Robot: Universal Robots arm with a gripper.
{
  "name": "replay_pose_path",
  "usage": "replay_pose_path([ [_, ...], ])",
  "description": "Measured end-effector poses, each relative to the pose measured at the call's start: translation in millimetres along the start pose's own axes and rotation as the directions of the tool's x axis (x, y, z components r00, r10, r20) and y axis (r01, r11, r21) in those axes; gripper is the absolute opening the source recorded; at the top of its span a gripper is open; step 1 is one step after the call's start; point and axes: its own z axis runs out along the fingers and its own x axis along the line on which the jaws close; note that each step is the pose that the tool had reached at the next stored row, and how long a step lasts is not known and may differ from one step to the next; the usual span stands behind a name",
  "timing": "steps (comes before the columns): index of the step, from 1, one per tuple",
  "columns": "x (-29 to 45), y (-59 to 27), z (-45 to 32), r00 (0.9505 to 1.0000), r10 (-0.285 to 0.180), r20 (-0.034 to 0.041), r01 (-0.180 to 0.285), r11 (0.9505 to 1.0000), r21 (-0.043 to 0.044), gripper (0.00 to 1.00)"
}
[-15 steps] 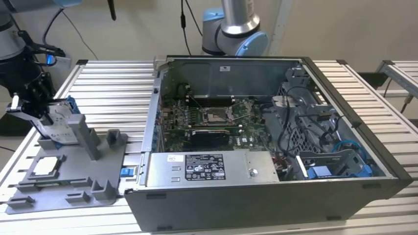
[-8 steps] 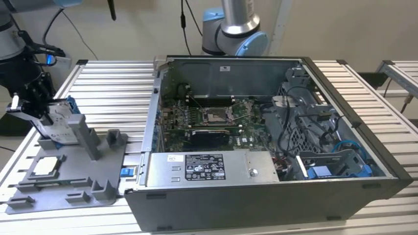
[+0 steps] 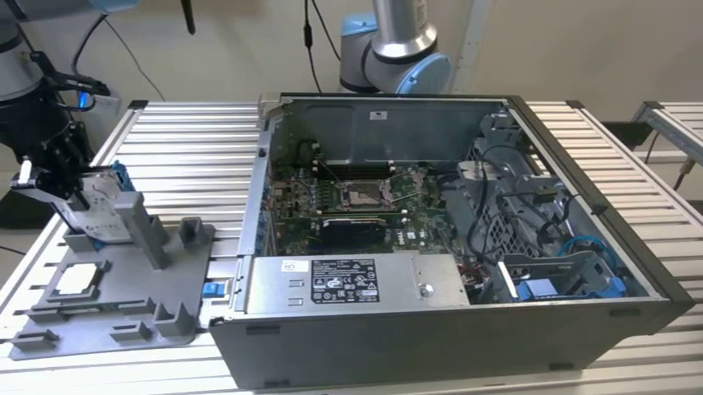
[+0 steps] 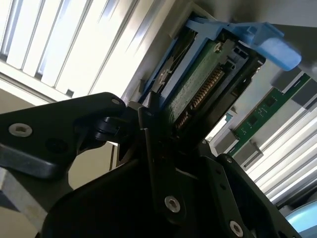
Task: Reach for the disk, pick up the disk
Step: 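Pick up the disk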
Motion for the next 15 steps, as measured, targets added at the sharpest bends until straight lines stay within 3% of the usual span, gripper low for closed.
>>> replay_pose_path([
  [15, 0.0, -0.1, -4.1, 1.0, 0.0, -0.0007, 0.0, 1.0, 0.0, 0.0],
])
